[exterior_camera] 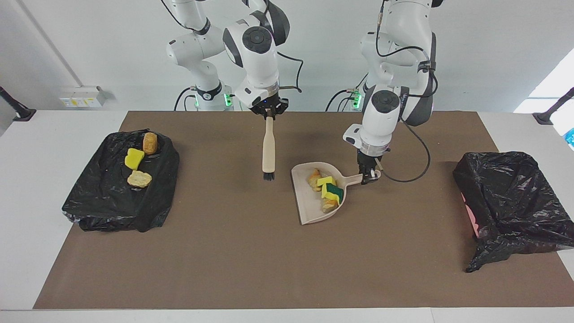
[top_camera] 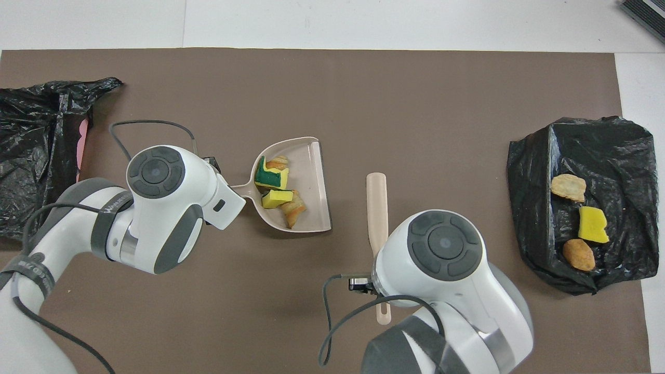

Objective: Sweep and dump trash in bin
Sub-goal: 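Carry the loaded dustpan with the left gripper toward the nearer black bag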

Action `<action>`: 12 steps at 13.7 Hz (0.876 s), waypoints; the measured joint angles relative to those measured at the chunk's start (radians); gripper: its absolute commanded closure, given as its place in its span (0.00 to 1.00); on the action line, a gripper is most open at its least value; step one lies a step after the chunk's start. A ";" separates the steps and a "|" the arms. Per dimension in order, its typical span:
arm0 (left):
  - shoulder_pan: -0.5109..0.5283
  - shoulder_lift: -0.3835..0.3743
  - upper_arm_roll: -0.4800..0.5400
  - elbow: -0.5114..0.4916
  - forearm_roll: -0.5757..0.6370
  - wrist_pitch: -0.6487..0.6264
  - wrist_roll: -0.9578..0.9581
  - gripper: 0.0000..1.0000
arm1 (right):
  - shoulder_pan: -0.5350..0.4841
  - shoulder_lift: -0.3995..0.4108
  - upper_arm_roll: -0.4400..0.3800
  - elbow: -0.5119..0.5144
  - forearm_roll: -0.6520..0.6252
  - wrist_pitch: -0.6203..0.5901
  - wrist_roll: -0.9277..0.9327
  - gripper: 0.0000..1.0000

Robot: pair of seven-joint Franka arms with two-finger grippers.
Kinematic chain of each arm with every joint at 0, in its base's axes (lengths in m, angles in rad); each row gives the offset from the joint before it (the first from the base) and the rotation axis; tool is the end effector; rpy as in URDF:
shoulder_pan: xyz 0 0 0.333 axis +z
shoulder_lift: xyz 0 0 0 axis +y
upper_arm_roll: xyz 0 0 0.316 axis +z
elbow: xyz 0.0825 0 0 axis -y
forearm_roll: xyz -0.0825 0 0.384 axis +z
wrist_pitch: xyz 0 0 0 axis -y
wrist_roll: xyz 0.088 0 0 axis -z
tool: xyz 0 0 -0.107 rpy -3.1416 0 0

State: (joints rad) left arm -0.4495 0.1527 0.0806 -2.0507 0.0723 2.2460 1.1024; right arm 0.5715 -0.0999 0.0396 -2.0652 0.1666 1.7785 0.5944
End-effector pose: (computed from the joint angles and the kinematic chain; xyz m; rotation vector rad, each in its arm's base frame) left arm 0.5419 -0.2084 0.3695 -2.2225 2.1050 -0.0230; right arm 0.4042 0.3012 0.4638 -3.0961 0.0520 0.3759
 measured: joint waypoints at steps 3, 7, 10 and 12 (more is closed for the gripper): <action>0.060 -0.001 0.003 0.090 -0.006 -0.105 0.073 1.00 | 0.098 -0.018 0.006 -0.118 0.001 0.091 0.054 1.00; 0.157 -0.002 0.003 0.188 -0.073 -0.193 0.176 1.00 | 0.193 -0.010 0.010 -0.316 0.001 0.308 0.097 1.00; 0.235 -0.003 0.004 0.269 -0.129 -0.276 0.279 1.00 | 0.217 -0.010 0.010 -0.359 0.001 0.359 0.143 1.00; 0.295 -0.004 0.004 0.308 -0.137 -0.311 0.339 1.00 | 0.226 -0.010 0.010 -0.363 0.001 0.366 0.149 1.00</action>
State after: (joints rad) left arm -0.1549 0.1489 0.0843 -1.7428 -0.0644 1.9347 1.4416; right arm 0.7970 -0.1097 0.0500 -2.4278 0.1679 2.1445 0.7431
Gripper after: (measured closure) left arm 0.670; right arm 0.736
